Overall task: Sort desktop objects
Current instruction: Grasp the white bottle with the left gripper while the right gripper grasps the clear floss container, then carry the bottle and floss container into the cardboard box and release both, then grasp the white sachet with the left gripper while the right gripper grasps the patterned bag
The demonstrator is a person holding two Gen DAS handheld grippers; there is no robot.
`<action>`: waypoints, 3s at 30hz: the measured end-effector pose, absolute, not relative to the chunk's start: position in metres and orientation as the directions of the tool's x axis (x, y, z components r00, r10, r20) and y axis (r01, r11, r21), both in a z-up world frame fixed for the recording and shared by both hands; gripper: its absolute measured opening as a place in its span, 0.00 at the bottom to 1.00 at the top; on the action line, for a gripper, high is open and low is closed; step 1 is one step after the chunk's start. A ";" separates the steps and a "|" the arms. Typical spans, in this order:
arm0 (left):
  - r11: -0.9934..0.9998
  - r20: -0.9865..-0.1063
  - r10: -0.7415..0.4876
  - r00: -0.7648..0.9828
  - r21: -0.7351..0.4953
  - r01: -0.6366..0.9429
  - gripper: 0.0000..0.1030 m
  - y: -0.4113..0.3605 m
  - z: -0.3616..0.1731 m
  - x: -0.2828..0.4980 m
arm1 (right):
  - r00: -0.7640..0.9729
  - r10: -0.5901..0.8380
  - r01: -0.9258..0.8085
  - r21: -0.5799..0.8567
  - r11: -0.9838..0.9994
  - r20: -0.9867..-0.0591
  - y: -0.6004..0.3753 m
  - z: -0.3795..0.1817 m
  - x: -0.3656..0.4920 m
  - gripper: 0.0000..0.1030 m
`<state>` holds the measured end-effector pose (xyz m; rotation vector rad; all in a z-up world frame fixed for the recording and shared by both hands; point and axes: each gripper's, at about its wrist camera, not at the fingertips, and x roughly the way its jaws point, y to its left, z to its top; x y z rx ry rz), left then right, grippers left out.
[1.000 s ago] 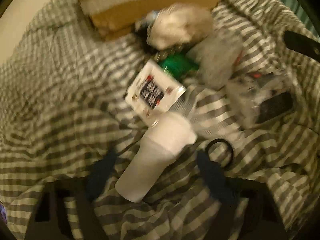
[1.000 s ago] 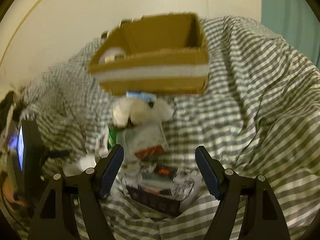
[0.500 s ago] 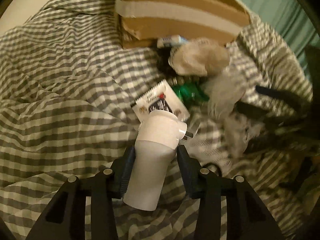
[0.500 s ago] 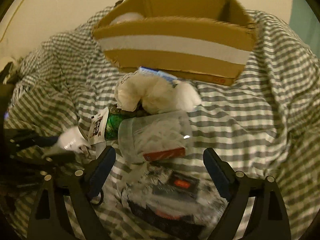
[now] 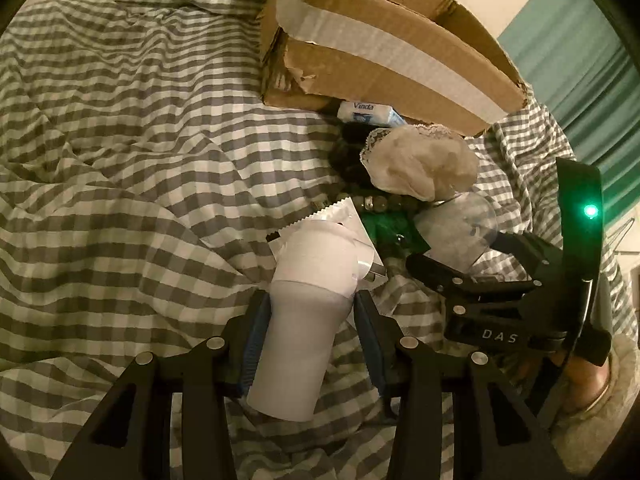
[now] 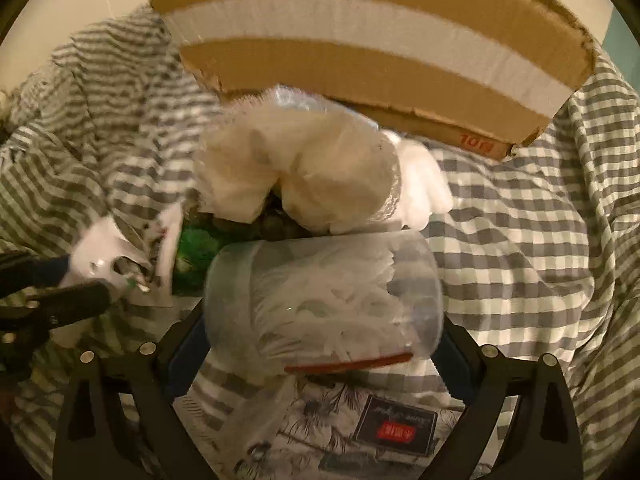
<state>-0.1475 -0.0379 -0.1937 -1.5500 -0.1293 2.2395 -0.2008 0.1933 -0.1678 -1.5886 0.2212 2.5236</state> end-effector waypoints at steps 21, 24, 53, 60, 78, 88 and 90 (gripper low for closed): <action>-0.916 -0.765 0.351 -0.540 -0.161 -0.367 0.43 -0.027 -0.123 -0.098 | -0.586 0.131 -0.287 0.053 -0.956 -0.800 0.197 -0.060 -0.112 0.85; -0.900 -0.720 0.405 -0.563 -0.206 -0.384 0.43 -0.023 -0.097 -0.100 | -0.636 0.140 -0.284 0.062 -0.957 -0.759 0.201 -0.032 -0.112 0.85; -0.931 -0.624 0.346 -0.701 -0.136 -0.339 0.96 0.067 -0.052 -0.322 | -0.770 0.215 -0.375 0.153 -0.914 -0.601 0.338 0.045 -0.278 0.93; -0.942 -0.658 0.328 -0.678 -0.178 -0.283 0.96 0.016 -0.044 -0.261 | -0.753 0.217 -0.378 0.139 -0.915 -0.622 0.330 0.062 -0.213 0.93; -0.970 -0.840 0.231 -0.491 -0.163 -0.179 0.96 -0.027 -0.180 -0.138 | -0.549 0.105 -0.288 0.070 -0.955 -0.829 0.234 -0.081 -0.091 0.93; -0.966 -0.900 0.256 -0.354 -0.223 -0.132 0.96 -0.019 -0.229 -0.163 | -0.357 -0.004 -0.314 0.124 -0.941 -0.934 0.237 -0.154 -0.109 0.93; -0.965 -0.899 0.262 -0.351 -0.236 -0.115 0.96 -0.018 -0.236 -0.168 | -0.328 -0.030 -0.314 0.139 -0.939 -0.944 0.236 -0.165 -0.112 0.93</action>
